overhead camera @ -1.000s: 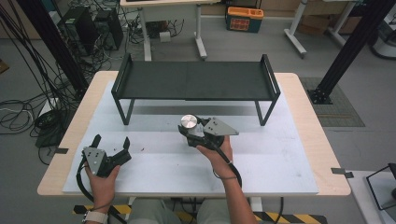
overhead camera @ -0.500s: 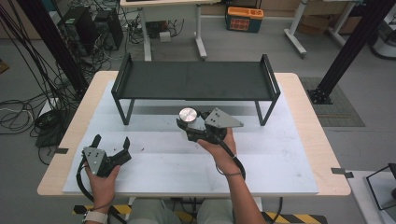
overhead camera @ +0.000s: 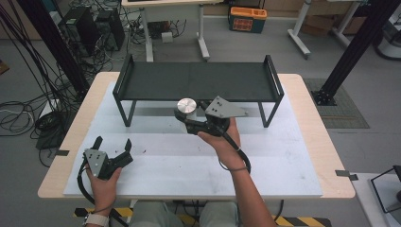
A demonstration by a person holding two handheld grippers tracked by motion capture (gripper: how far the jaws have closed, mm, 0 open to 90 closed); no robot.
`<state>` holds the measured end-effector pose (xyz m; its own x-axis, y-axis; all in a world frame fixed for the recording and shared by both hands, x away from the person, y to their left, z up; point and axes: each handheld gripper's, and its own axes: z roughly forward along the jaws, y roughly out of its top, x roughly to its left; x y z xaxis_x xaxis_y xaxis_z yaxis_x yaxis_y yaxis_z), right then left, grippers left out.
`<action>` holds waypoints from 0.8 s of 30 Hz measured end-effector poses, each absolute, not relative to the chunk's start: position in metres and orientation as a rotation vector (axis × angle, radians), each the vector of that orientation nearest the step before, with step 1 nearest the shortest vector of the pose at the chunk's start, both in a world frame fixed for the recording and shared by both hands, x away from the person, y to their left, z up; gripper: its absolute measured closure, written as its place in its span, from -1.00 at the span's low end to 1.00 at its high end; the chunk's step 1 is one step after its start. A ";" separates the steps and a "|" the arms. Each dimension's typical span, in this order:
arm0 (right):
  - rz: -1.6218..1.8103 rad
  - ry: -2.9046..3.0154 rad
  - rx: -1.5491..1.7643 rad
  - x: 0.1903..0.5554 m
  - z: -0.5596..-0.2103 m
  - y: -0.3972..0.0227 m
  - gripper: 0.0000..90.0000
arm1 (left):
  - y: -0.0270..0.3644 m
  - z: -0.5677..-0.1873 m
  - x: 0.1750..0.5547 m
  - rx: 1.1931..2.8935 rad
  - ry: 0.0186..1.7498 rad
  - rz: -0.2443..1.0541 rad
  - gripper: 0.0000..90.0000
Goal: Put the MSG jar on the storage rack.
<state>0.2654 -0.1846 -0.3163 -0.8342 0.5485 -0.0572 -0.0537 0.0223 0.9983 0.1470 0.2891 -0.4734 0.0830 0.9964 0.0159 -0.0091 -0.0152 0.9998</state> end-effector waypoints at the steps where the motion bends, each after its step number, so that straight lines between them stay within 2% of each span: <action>1: 1.862 1.878 0.501 0.266 -0.313 -0.184 -0.07 | 0.289 -0.473 0.147 1.253 1.134 1.163 -0.99; 24: 1.805 1.841 0.545 0.304 -0.265 -0.178 -0.07 | 0.289 -0.473 0.147 1.254 1.134 1.164 -0.99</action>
<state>0.3038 -0.1777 -0.2650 -0.7945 0.6029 -0.0735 -0.0615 0.0405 0.9973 0.1471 0.2893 -0.4733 0.0827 0.9964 0.0176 -0.0089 -0.0170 0.9998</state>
